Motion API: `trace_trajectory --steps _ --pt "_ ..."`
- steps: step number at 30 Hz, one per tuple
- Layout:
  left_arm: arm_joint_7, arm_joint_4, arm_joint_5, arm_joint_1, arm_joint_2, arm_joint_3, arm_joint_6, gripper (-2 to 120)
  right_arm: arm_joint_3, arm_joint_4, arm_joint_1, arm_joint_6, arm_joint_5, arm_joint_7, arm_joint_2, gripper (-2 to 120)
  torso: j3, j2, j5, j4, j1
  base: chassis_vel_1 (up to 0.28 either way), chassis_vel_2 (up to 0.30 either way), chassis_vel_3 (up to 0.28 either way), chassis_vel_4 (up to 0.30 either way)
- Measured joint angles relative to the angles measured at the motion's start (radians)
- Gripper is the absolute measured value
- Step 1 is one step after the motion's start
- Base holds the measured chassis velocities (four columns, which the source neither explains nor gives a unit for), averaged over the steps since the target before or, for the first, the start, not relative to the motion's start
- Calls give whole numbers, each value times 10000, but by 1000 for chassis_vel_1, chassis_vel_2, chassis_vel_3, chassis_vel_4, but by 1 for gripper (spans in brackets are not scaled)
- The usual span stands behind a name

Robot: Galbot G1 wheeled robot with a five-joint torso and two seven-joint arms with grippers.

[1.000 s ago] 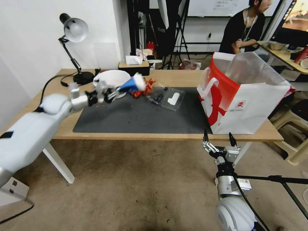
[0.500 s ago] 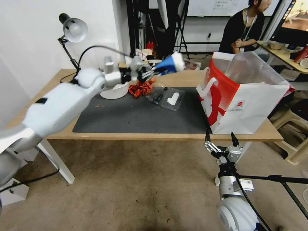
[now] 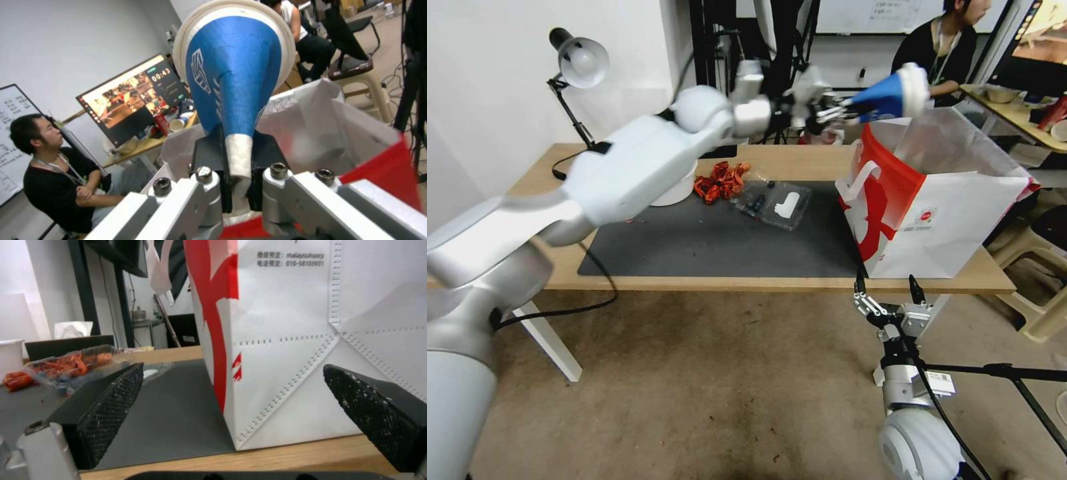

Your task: Pick up the trash from the table and place it into the takeout bag.

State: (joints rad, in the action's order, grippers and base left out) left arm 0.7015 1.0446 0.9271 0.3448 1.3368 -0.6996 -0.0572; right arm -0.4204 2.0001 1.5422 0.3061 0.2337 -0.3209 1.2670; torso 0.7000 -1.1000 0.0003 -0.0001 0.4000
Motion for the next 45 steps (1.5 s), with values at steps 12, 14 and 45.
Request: trace_trajectory --steps 12,14,45 --pt "40 -1510 -365 130 1734 -290 -225 5 -93 27 40 63 -1 -17 66 100 0 0 1 -3 0 0 0 0 0" --pt "-33 -1606 -475 72 1942 -318 -267 5 -99 -8 39 91 0 -17 98 100 0 0 -1 1 0 0 0 0 0" --pt "-1811 157 141 -791 125 240 -114 97 -146 22 61 116 -6 -26 151 100 0 0 -7 3 0 0 0 0 0"
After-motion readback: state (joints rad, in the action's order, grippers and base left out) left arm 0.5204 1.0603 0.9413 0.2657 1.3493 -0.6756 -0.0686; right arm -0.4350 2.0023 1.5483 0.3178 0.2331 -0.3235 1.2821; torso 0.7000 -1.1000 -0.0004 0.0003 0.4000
